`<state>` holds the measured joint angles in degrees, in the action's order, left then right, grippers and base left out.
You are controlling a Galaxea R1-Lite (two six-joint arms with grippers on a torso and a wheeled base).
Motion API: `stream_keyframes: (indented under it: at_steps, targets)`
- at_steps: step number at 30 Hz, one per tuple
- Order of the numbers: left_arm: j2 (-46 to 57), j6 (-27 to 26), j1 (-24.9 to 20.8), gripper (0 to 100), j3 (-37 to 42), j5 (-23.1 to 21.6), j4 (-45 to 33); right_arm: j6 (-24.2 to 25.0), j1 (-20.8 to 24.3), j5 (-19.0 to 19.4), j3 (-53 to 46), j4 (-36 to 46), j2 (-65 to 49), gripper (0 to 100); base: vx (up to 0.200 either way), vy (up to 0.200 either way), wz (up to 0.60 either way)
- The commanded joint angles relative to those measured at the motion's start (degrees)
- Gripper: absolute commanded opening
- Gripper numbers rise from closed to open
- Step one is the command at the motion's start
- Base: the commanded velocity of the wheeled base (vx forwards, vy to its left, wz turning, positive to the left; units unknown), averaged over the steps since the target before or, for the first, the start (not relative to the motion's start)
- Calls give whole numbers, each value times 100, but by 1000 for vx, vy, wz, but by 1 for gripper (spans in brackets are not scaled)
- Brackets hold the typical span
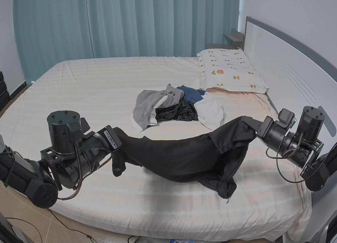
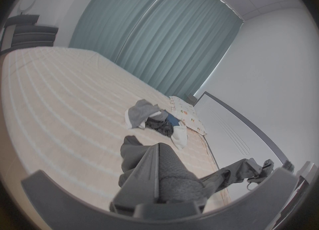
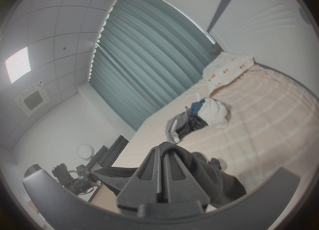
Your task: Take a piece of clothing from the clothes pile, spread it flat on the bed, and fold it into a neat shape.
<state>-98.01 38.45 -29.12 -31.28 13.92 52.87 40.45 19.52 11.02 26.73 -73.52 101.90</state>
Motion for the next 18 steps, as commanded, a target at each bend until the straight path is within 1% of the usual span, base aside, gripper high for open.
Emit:
stream_keyframes:
  at_steps: [1, 4, 6, 8, 11, 14, 18]
  targets:
    - [89, 347, -234, 0, 465, 5, 13, 262, -1, -56, -204, -22, 348, 0, 0, 0, 0]
    - [28, 796, -296, 0, 544, -21, 13, 508, -9, -65, -212, -22, 392, 0, 0, 0, 0]
    - [-139, 998, -296, 0, 483, -21, 13, 534, -9, -56, -221, -22, 427, 0, 0, 0, 0]
    - [-306, 1015, -296, 0, 465, 5, 30, 534, 17, -65, -292, -31, 471, 0, 0, 0, 0]
    - [-376, 1068, -304, 0, 658, -30, 30, 534, 43, -56, -292, -31, 550, 0, 0, 0, 0]
    - [-438, 1130, -304, 0, 773, -56, 30, 543, 202, -126, -318, -31, 594, 0, 0, 0, 0]
    - [-429, 1385, -296, 0, 878, -100, 30, 525, 333, -425, -318, -22, 620, 0, -200, 0, 0]
